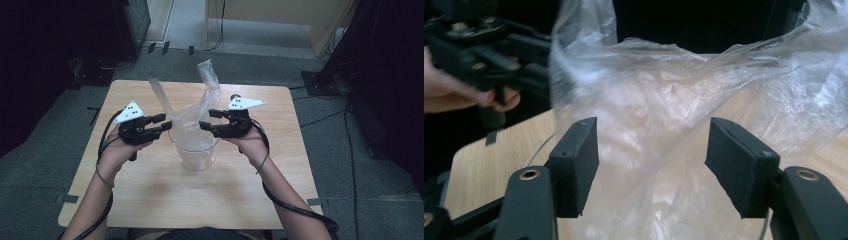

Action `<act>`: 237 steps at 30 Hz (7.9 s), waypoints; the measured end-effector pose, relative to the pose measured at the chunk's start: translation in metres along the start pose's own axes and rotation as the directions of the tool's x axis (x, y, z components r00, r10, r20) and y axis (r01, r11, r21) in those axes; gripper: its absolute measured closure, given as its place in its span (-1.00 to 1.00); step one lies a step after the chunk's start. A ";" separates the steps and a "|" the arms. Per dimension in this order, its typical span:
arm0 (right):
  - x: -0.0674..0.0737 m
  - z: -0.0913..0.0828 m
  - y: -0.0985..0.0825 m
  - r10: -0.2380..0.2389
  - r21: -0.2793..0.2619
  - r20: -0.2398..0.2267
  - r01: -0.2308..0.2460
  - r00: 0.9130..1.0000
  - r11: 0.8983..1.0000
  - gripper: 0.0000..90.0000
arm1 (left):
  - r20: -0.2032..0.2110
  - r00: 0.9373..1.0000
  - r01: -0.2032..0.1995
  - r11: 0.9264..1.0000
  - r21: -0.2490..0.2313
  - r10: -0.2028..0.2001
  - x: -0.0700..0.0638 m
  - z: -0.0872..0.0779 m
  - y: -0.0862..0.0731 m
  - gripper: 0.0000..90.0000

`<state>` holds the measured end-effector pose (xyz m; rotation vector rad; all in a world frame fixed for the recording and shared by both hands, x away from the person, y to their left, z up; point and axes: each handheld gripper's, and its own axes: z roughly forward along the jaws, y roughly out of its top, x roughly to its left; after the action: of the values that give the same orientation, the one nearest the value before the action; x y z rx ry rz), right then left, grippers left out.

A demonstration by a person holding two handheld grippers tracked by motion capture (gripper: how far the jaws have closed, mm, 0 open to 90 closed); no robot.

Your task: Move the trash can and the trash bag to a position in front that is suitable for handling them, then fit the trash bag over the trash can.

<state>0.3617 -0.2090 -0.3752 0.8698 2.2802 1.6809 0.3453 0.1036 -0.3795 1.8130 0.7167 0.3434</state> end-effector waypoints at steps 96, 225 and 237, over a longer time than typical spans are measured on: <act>0.026 -0.014 0.001 -0.156 0.075 -0.397 0.201 0.905 0.977 0.37 | -0.008 0.994 0.110 0.994 -0.019 -0.110 -0.010 0.017 0.025 0.86; -0.039 -0.013 0.016 -0.195 0.079 0.002 0.194 0.981 0.978 0.33 | -0.056 0.997 -0.058 0.998 0.004 0.058 0.018 0.025 0.022 0.40; -0.053 -0.003 0.013 -0.108 0.101 0.047 0.102 0.993 0.990 1.00 | -0.070 0.997 0.022 0.999 0.040 -0.020 0.028 0.042 0.019 0.95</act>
<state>0.4076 -0.2379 -0.3726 0.7882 2.3472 1.4955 0.3958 0.0858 -0.3802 1.8382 0.7959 0.3819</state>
